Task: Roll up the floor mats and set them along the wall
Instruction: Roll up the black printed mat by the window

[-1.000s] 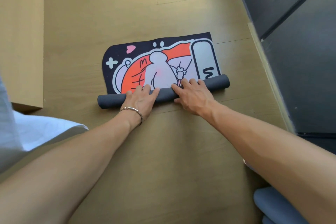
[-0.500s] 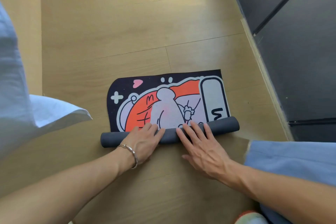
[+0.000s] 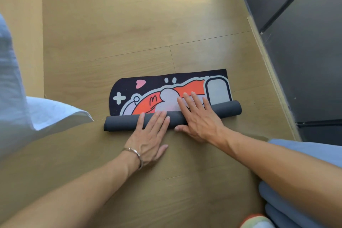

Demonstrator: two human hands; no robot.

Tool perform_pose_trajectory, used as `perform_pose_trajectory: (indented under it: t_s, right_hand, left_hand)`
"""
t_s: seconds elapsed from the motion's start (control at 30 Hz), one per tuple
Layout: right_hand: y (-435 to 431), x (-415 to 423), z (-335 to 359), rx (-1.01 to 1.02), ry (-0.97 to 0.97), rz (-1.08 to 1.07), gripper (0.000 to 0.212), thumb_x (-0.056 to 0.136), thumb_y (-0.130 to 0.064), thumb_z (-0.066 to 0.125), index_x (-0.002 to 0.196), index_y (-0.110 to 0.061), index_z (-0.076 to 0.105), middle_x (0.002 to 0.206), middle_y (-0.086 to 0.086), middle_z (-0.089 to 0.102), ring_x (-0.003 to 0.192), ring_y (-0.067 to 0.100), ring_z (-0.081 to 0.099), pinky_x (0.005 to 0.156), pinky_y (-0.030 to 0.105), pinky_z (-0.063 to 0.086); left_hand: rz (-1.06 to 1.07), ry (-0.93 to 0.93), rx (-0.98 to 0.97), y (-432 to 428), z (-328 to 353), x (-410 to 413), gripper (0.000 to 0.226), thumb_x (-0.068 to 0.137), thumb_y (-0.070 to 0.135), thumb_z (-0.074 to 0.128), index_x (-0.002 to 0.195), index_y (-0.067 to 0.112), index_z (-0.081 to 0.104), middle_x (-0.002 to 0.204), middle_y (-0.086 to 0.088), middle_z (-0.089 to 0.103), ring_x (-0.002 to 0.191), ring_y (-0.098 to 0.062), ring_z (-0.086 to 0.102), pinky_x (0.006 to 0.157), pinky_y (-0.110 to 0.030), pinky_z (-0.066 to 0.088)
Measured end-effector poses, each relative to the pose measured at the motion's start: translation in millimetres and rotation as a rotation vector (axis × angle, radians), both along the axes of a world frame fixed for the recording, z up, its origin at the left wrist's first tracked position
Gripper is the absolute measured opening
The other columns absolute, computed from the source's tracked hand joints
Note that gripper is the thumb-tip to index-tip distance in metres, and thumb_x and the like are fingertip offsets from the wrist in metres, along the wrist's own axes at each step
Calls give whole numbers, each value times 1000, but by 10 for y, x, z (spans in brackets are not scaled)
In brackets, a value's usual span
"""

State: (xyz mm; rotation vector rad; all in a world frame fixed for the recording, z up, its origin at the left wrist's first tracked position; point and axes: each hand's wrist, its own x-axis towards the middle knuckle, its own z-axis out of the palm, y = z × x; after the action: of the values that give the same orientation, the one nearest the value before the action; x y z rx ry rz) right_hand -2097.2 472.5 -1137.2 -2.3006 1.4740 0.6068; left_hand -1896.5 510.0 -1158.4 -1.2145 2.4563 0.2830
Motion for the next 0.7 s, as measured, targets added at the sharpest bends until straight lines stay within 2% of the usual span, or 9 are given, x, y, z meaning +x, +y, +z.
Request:
perform_pose_trajectory:
  t_s: [0.07, 0.17, 0.23, 0.37, 0.4, 0.47, 0.53, 0.63, 0.7]
  right_hand:
    - [38, -16, 31, -57, -55, 4, 85, 92, -65, 27, 152, -15, -9, 160, 12, -8, 146, 32, -10, 116, 52, -1]
    - [166, -60, 47, -126, -97, 3, 83, 92, -57, 44, 153, -15, 6, 159, 14, 7, 146, 34, 0, 114, 54, 3]
    - [179, -96, 51, -96, -79, 2, 82, 93, -55, 44, 153, -16, 3, 160, 13, 1, 146, 32, -4, 114, 53, 0]
    - [-34, -87, 48, -20, -23, 8, 85, 94, -58, 35, 151, -17, -13, 159, 9, -14, 145, 29, -16, 115, 53, -3]
    - [-109, -71, 50, -10, -19, -3, 86, 94, -60, 34, 151, -17, -14, 159, 8, -14, 145, 28, -15, 116, 53, -4]
    - [-275, -45, 45, -13, -22, -24, 86, 92, -62, 35, 151, -19, -11, 160, 6, -9, 147, 26, -11, 117, 52, -3]
    - [-450, -16, 54, 5, -32, -44, 86, 91, -64, 35, 152, -19, -5, 161, 5, -3, 147, 24, -5, 117, 52, 0]
    - [-598, 35, 88, 63, -48, -113, 85, 91, -65, 35, 152, -19, -4, 161, 5, -4, 147, 25, -6, 117, 52, -1]
    - [-576, 66, 113, 7, -87, -134, 83, 93, -60, 38, 152, -19, -4, 160, 7, -5, 147, 27, -8, 117, 52, -1]
  left_hand:
    - [18, -27, 8, -228, 26, -11, 82, 84, 58, 22, 144, 2, 28, 150, -16, 32, 140, -28, 29, 107, -60, 27]
    - [-3, -53, 42, -550, 65, -33, 82, 91, 63, 12, 150, 7, -3, 158, -7, -3, 146, -21, -1, 116, -54, 5]
    - [49, -95, 79, -676, 115, -81, 81, 93, 62, 14, 149, 10, -10, 158, -5, -11, 146, -19, -9, 116, -52, -2]
    - [146, -91, -64, -689, 103, -126, 83, 94, 55, 31, 148, 9, -12, 158, -14, -9, 146, -28, -6, 114, -54, 2]
    - [134, -84, -127, -669, 106, -122, 85, 92, 51, 40, 149, 8, -8, 158, -16, 0, 145, -31, 3, 113, -56, 8]
    - [71, -49, -212, -618, 102, -83, 87, 81, 41, 56, 147, 4, 14, 153, -19, 25, 140, -33, 27, 107, -57, 26]
    - [21, -7, -228, -570, 88, -50, 84, 73, 36, 62, 141, 2, 29, 147, -19, 36, 134, -33, 38, 102, -56, 36]
    - [60, -47, -161, -596, 90, -84, 83, 75, 41, 61, 142, 0, 34, 149, -19, 33, 137, -32, 34, 103, -55, 35]
    - [62, -75, -133, -712, 91, -113, 83, 85, 46, 50, 148, 2, 18, 155, -16, 17, 143, -28, 19, 110, -54, 23]
